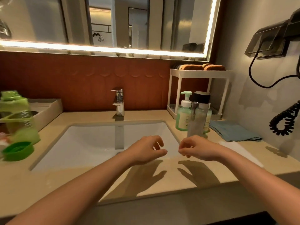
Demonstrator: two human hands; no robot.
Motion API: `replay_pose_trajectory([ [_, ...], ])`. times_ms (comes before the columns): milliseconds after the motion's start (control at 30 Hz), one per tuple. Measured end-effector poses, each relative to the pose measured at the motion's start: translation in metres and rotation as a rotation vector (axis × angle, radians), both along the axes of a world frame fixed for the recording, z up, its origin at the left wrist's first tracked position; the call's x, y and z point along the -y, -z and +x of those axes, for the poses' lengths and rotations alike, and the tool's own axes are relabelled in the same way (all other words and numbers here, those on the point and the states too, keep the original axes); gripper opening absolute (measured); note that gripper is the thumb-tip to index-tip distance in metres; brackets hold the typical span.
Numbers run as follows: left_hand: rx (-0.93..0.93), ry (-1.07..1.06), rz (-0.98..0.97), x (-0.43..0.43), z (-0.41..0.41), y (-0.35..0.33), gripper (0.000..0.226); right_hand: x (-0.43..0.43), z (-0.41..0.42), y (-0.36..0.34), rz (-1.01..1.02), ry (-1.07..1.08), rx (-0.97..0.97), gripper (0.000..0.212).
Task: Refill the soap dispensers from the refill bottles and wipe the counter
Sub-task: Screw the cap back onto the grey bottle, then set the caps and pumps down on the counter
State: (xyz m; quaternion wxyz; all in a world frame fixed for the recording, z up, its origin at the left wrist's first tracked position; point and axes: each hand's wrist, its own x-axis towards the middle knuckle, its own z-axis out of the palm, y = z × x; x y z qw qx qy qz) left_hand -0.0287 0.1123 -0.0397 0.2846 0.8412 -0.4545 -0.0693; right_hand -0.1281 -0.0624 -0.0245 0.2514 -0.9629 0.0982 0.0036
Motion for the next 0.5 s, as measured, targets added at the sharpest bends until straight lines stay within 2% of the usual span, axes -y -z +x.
replay_pose_trajectory([
  [133, 0.042, -0.04, 0.049, -0.057, -0.007, -0.001, 0.035, -0.042, 0.006, 0.004, -0.045, -0.095, -0.013, 0.014],
  [267, 0.078, -0.181, 0.079, -0.117, -0.007, 0.004, 0.036, -0.086, 0.019, 0.006, -0.055, -0.202, -0.008, 0.014],
  [500, 0.017, -0.416, 0.04, -0.216, 0.007, 0.014, 0.032, -0.157, 0.05, 0.008, -0.08, -0.343, 0.009, 0.009],
])
